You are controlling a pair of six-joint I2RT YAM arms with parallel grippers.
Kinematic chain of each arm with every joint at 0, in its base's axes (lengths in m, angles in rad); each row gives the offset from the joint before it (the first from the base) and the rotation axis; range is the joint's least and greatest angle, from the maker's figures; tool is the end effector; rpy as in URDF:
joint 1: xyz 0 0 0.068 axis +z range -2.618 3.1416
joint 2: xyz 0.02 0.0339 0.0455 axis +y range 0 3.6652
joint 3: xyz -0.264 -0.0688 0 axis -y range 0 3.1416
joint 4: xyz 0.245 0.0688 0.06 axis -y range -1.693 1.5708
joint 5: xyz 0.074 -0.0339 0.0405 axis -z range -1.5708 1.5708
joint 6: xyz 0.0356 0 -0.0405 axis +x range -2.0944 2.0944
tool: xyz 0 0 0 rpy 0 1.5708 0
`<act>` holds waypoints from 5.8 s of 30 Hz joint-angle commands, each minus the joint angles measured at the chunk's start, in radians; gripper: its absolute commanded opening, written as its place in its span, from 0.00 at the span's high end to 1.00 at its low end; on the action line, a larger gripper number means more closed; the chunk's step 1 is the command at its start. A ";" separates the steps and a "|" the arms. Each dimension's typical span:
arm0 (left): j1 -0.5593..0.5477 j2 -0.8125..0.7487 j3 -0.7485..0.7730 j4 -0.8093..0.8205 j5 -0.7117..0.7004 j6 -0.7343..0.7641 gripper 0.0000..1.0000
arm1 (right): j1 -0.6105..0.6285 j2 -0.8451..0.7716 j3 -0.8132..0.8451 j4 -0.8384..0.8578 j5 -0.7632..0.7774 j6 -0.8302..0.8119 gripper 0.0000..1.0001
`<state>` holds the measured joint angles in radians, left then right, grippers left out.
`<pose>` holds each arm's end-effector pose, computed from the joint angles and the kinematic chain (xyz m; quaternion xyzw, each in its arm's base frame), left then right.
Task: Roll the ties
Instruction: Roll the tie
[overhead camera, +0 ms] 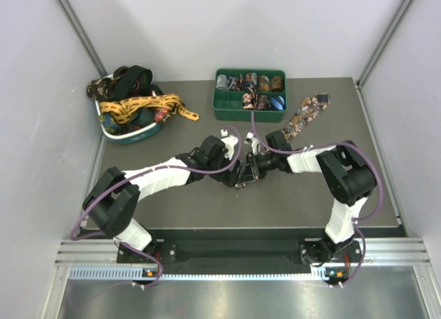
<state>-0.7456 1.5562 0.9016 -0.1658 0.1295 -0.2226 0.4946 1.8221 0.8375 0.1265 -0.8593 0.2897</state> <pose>0.2331 -0.2215 0.1960 0.2629 0.8908 -0.2235 0.2956 0.2818 0.1826 0.1247 -0.2317 0.8327 0.4820 0.1439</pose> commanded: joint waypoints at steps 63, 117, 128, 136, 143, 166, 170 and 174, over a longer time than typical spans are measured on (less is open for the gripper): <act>-0.141 0.360 0.218 -0.161 -0.162 0.181 0.64 | -0.146 0.125 -0.035 0.230 -0.133 0.146 0.60; -0.153 0.634 0.704 -0.814 -0.060 0.085 0.69 | 0.949 -0.128 0.153 -0.365 1.753 -0.282 0.50; -0.153 0.643 0.752 -0.899 -0.070 0.081 0.69 | 0.858 0.265 0.460 -0.708 1.898 -0.273 0.42; -0.153 0.657 0.804 -0.982 -0.082 0.083 0.69 | 0.817 0.276 0.459 -0.700 1.869 -0.342 0.43; -0.153 0.670 0.849 -1.023 -0.077 0.081 0.69 | 0.809 0.302 0.492 -0.732 1.812 -0.359 0.51; -0.153 0.700 0.974 -1.091 -0.076 0.100 0.63 | 0.763 0.419 0.588 -0.863 1.778 -0.262 0.92; -0.153 0.685 1.019 -1.060 -0.070 0.100 0.47 | 0.772 0.413 0.600 -0.864 1.783 -0.242 0.94; -0.146 0.660 1.088 -1.034 -0.079 0.065 0.12 | 0.783 0.401 0.591 -0.841 1.795 -0.236 0.96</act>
<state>-0.8925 2.2650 1.9121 -1.1835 0.0406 -0.1272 1.3025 2.2024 1.4235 -0.7334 0.9974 0.0063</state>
